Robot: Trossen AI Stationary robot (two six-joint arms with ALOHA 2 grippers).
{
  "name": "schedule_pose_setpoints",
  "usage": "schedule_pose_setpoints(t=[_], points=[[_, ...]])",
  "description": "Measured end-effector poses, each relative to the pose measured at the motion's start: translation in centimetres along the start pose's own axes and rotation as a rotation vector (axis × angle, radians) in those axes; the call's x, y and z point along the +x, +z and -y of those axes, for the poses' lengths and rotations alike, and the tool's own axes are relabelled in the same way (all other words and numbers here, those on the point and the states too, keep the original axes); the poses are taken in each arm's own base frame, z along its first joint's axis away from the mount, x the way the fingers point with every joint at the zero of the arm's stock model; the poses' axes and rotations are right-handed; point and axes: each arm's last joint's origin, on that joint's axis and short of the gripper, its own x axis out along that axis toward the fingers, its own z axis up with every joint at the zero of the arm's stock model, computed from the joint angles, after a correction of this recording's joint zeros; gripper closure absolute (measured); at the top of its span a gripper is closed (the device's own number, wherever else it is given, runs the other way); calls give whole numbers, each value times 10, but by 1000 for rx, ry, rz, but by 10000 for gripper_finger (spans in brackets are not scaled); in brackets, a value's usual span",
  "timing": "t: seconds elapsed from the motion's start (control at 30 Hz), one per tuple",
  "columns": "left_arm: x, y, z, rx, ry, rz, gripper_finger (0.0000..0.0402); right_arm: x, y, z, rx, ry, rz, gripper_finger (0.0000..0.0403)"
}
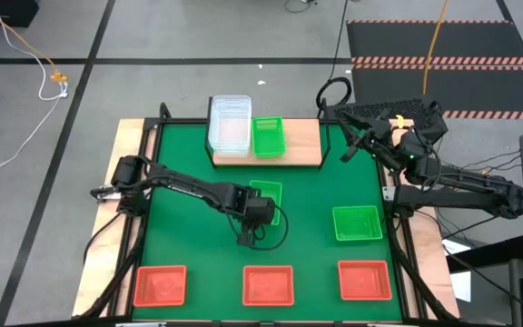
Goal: Stack baskets on shelf by color
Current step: Stack the left green bin on the top of the other green bin on the shelf
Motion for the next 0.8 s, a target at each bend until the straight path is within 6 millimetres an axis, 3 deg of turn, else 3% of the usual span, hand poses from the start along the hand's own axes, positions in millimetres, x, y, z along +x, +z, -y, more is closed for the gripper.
schedule_pose_setpoints(t=[0.13,0.23,0.53,0.67,0.8], points=[[-5,0,-1,-1,0,3,376,0,0,0,0,0,0,291],[-21,4,0,-15,-1,36,383,0,0,0,0,0,0,291],[-110,23,0,0,53,286,393,0,0,0,1,0,3,291],[-146,25,-6,3,192,390,393,0,0,0,1,0,2,291],[-164,27,-19,22,418,418,395,0,0,0,1,0,3,291]])
